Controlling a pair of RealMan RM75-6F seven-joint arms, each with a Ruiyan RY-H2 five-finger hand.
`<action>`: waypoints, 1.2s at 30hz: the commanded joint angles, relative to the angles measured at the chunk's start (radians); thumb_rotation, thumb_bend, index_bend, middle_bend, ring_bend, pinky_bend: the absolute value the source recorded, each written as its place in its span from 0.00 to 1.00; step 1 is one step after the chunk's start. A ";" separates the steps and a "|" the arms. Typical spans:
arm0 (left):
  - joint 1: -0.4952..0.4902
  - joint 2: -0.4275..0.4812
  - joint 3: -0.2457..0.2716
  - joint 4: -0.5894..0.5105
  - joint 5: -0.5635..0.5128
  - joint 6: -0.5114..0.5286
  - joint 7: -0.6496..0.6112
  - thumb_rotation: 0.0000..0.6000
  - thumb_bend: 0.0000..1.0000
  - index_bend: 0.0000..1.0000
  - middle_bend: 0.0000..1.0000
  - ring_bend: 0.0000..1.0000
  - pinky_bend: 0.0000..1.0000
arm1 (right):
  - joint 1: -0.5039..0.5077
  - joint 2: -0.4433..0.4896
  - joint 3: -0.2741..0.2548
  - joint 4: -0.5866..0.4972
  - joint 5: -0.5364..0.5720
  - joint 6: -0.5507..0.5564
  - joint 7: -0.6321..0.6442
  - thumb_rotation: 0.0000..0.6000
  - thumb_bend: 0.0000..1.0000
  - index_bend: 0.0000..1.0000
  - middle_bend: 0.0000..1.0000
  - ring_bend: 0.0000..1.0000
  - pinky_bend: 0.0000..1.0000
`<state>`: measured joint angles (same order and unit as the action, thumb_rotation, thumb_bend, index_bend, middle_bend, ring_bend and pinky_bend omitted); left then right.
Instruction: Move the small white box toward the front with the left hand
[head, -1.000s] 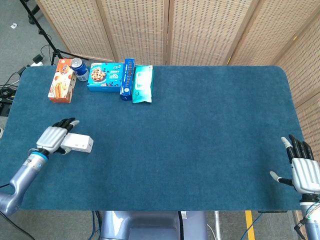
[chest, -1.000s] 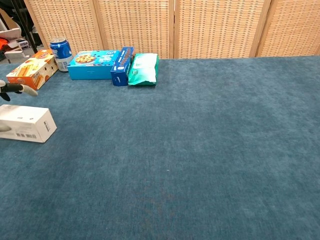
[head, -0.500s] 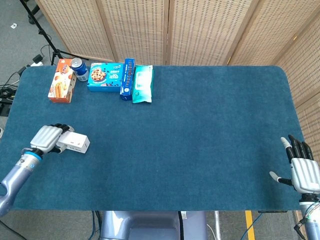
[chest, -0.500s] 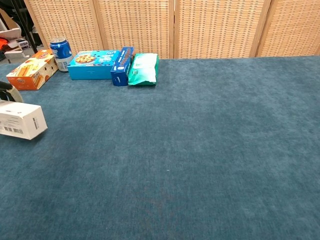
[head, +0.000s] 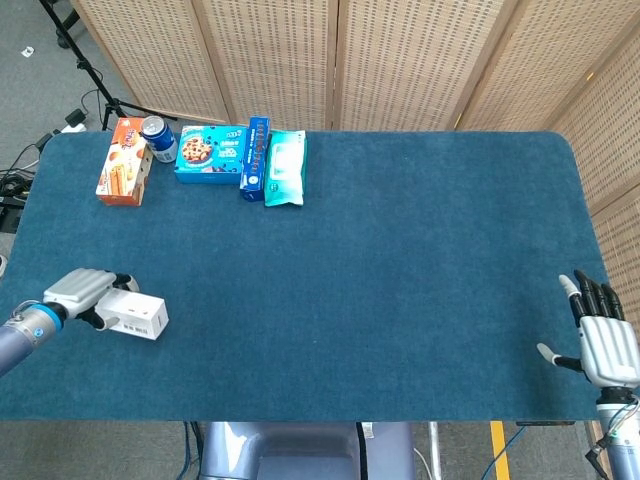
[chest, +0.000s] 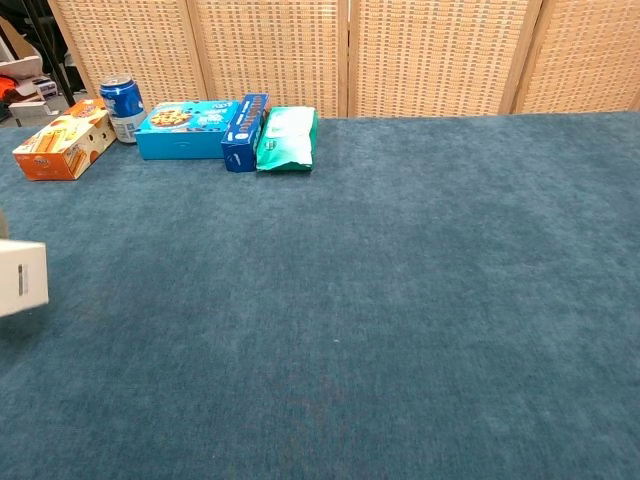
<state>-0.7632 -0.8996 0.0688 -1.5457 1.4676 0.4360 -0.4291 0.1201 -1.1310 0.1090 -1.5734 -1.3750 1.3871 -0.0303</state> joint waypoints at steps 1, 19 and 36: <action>-0.072 0.015 0.011 -0.023 -0.016 -0.111 -0.034 1.00 0.58 0.56 0.38 0.32 0.38 | 0.001 0.000 -0.001 0.001 0.001 -0.003 0.000 1.00 0.00 0.00 0.00 0.00 0.00; -0.001 -0.073 -0.030 0.012 -0.200 0.082 0.181 1.00 0.42 0.00 0.00 0.00 0.00 | -0.001 0.006 -0.003 -0.007 -0.005 0.001 0.007 1.00 0.00 0.00 0.00 0.00 0.00; 0.440 -0.210 -0.124 0.062 -0.165 0.952 0.259 1.00 0.00 0.00 0.00 0.00 0.00 | -0.011 -0.011 0.002 0.013 -0.056 0.067 0.036 1.00 0.00 0.00 0.00 0.00 0.00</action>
<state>-0.4776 -1.0142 -0.0206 -1.5208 1.3246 1.1709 -0.2614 0.1102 -1.1364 0.1096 -1.5667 -1.4241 1.4466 0.0022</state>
